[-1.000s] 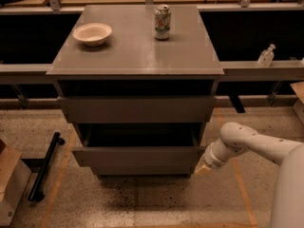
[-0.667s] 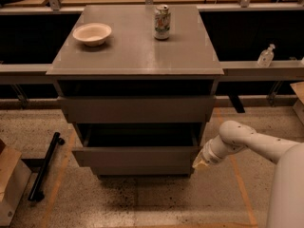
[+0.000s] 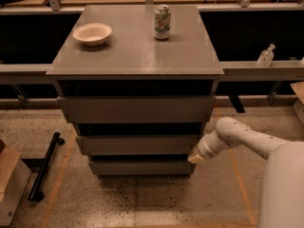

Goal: Close middle drawer

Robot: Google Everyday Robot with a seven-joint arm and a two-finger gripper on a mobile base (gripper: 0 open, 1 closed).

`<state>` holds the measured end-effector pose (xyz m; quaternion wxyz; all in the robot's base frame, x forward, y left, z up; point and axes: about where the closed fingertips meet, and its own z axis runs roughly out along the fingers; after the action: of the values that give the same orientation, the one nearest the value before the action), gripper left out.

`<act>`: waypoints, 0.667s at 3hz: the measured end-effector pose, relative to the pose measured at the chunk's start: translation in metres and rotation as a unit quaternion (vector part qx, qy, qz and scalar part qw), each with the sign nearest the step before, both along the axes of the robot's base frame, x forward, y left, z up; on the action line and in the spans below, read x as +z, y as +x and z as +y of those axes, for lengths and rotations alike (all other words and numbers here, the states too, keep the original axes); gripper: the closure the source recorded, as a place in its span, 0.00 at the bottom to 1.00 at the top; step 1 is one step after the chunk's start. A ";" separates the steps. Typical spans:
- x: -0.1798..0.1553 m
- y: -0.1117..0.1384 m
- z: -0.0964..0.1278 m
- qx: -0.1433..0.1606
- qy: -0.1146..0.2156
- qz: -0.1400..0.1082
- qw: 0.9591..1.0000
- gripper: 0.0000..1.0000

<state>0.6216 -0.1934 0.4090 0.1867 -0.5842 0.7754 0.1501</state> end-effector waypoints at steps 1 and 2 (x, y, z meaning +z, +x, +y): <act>-0.002 -0.001 0.002 0.001 0.001 0.002 1.000 0.60; -0.004 -0.002 0.003 0.002 0.001 0.004 1.000 0.37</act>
Offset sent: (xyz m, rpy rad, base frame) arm -0.0008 0.0015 -0.0017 0.0010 0.0030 0.0023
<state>0.6196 -0.1901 0.4051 0.1843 -0.5853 0.7745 0.1536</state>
